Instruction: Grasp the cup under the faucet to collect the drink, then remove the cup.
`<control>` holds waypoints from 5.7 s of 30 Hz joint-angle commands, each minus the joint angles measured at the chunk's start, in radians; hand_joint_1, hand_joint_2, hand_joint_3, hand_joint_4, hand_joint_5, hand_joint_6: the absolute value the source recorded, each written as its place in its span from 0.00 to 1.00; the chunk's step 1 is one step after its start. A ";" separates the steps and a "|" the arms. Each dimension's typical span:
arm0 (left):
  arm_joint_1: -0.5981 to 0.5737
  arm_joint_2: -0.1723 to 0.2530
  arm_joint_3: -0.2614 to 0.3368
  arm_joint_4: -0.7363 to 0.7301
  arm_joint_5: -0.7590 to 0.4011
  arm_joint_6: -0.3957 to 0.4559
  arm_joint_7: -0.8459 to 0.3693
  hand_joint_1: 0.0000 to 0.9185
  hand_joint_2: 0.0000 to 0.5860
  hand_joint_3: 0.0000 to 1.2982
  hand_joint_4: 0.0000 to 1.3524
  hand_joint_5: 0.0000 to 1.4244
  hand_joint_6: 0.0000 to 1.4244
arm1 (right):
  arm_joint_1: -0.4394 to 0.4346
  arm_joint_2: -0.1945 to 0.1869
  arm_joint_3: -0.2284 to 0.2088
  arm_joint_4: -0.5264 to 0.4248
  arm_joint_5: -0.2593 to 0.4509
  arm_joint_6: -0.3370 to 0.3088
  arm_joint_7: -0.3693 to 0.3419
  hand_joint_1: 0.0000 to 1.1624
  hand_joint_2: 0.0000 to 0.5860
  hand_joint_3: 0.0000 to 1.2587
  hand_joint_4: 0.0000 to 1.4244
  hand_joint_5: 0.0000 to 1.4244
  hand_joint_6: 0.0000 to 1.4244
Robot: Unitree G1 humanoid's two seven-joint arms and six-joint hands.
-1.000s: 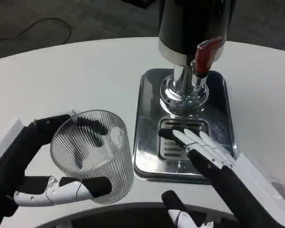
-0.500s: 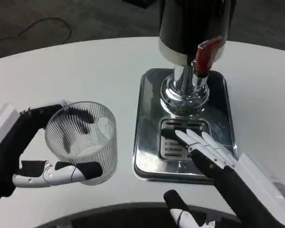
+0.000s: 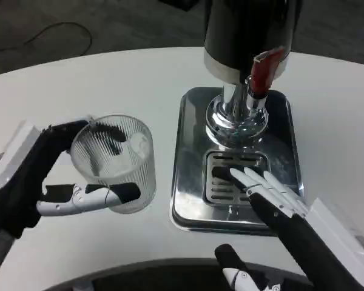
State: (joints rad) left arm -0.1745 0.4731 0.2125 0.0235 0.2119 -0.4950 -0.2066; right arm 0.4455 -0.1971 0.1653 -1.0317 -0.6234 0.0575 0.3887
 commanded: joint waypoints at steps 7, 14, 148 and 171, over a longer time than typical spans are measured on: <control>-0.167 -0.040 -0.094 0.163 0.078 0.002 0.113 0.81 0.04 0.63 0.66 0.65 0.57 | 0.025 0.003 -0.015 -0.015 0.015 -0.026 -0.022 0.53 0.81 0.09 0.04 0.00 0.00; -0.290 -0.049 -0.179 0.306 0.146 0.019 0.146 0.81 0.04 0.63 0.65 0.65 0.57 | 0.055 0.000 -0.032 -0.015 0.033 -0.049 -0.036 0.53 0.81 0.09 0.04 0.00 0.00; -0.707 -0.186 -0.479 0.752 0.248 0.078 0.220 0.53 0.02 0.51 0.46 0.52 0.44 | 0.165 -0.003 -0.132 0.004 0.143 -0.126 -0.098 0.53 0.81 0.11 0.04 0.00 0.00; -0.703 -0.178 -0.478 0.755 0.224 0.039 0.198 0.32 0.06 0.19 0.20 0.25 0.25 | 0.160 -0.001 -0.131 0.008 0.150 -0.128 -0.106 0.53 0.81 0.11 0.05 0.00 0.00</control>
State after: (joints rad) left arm -0.8729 0.2897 -0.2662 0.7773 0.4414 -0.4355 0.0048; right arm 0.5911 -0.2032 0.0372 -1.0244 -0.4808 -0.0691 0.2941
